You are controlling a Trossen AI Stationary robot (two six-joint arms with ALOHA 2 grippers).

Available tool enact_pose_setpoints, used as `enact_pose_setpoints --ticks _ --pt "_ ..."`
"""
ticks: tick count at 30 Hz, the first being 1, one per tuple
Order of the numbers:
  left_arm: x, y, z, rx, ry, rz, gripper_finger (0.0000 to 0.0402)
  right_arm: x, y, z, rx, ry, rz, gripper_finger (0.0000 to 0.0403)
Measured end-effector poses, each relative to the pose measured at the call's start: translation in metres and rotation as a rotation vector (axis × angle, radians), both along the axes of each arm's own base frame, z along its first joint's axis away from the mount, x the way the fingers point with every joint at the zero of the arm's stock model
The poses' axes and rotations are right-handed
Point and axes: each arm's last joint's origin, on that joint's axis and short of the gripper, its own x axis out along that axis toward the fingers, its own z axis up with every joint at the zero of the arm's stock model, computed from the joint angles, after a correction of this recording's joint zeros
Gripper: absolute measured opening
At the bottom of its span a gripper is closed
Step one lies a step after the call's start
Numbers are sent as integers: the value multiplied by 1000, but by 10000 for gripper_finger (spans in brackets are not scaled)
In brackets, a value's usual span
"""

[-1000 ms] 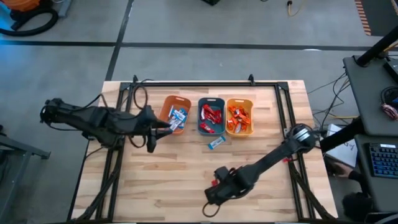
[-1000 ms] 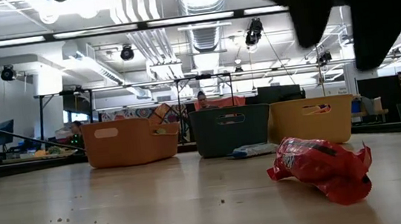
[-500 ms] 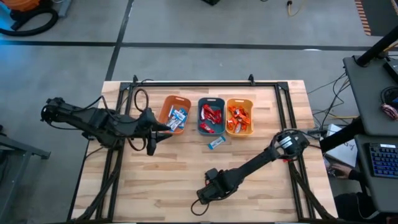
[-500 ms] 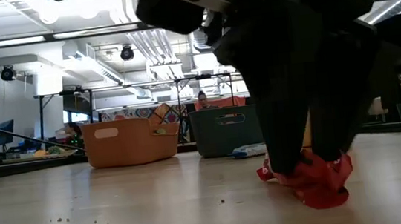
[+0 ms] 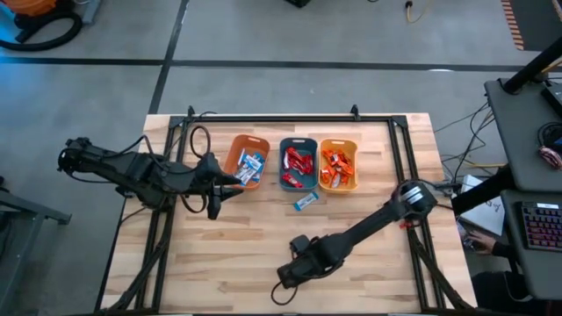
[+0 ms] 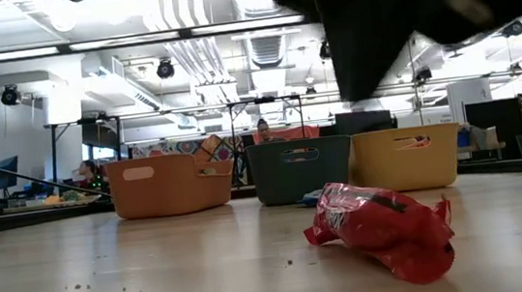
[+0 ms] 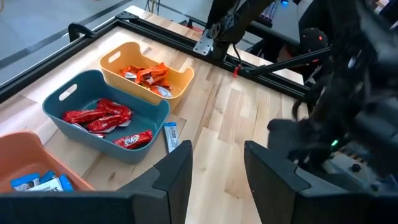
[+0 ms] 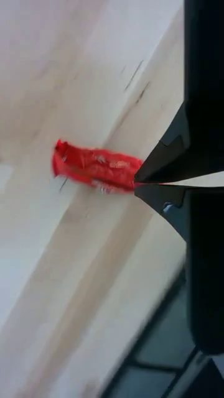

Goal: Sort candy
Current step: Put the red chocolate bar into the blue bin

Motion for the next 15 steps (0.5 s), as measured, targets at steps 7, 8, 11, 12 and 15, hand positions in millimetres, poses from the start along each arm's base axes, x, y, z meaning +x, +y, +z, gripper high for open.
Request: enact_pose_setpoints --ticks 7,8,11,12,15 --pt "0 0 0 0 1 -1 129 -12 -16 44 -36 -85 -24 9" --pt "0 0 0 0 2 -1 129 -11 -17 45 -40 -85 -18 9" --pt "2 -1 -2 2 9 -1 129 -6 -19 38 -42 -84 0 13" --pt "3 -1 -2 1 11 0 129 -5 -19 36 -29 -79 7 18" --pt "7 -2 -5 5 25 1 129 -1 -17 23 -11 -40 11 43"
